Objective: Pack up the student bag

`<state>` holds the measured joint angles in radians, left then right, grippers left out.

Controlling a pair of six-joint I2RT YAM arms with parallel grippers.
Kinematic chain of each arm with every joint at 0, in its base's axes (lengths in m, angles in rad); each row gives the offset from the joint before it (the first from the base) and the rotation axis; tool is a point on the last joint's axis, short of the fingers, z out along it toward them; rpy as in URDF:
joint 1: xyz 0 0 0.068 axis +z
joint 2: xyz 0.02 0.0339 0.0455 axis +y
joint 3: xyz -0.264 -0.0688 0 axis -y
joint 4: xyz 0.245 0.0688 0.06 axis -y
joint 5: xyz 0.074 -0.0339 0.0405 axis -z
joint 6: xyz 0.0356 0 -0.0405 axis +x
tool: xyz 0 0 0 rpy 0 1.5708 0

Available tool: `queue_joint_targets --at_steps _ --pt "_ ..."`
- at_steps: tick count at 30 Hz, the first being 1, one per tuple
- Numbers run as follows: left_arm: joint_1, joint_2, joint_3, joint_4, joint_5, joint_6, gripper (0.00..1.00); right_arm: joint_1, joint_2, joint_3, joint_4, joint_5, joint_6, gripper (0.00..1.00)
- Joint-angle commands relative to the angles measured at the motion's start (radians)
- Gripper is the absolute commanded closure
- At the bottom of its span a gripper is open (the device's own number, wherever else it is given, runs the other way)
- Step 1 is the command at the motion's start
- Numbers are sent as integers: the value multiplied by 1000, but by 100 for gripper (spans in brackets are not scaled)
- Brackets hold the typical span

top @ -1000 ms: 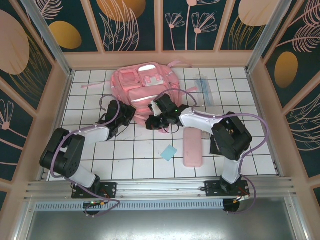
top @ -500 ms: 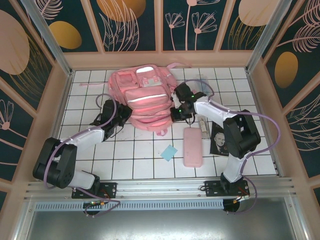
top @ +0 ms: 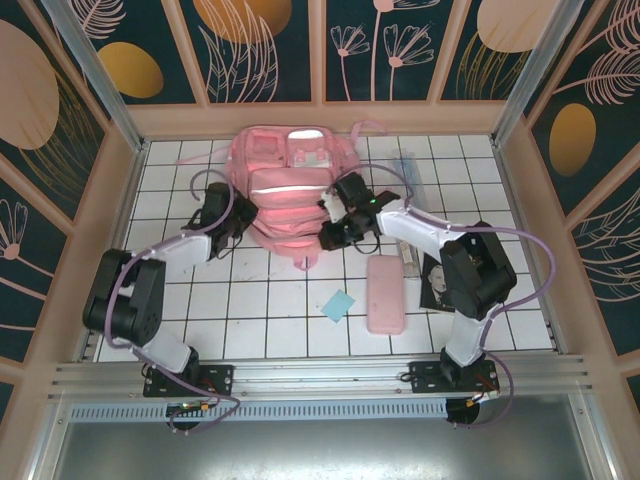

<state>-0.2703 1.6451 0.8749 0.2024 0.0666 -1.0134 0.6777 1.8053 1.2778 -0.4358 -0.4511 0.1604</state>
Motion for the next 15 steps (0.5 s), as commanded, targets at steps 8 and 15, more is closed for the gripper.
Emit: queue_joint_targets --at_steps 8,15 --pt "22 -50 179 -138 -15 137 1 103 165 144 360 -229 141 100" --pt "26 -232 15 -212 -32 110 1 89 233 280 357 -192 153 100"
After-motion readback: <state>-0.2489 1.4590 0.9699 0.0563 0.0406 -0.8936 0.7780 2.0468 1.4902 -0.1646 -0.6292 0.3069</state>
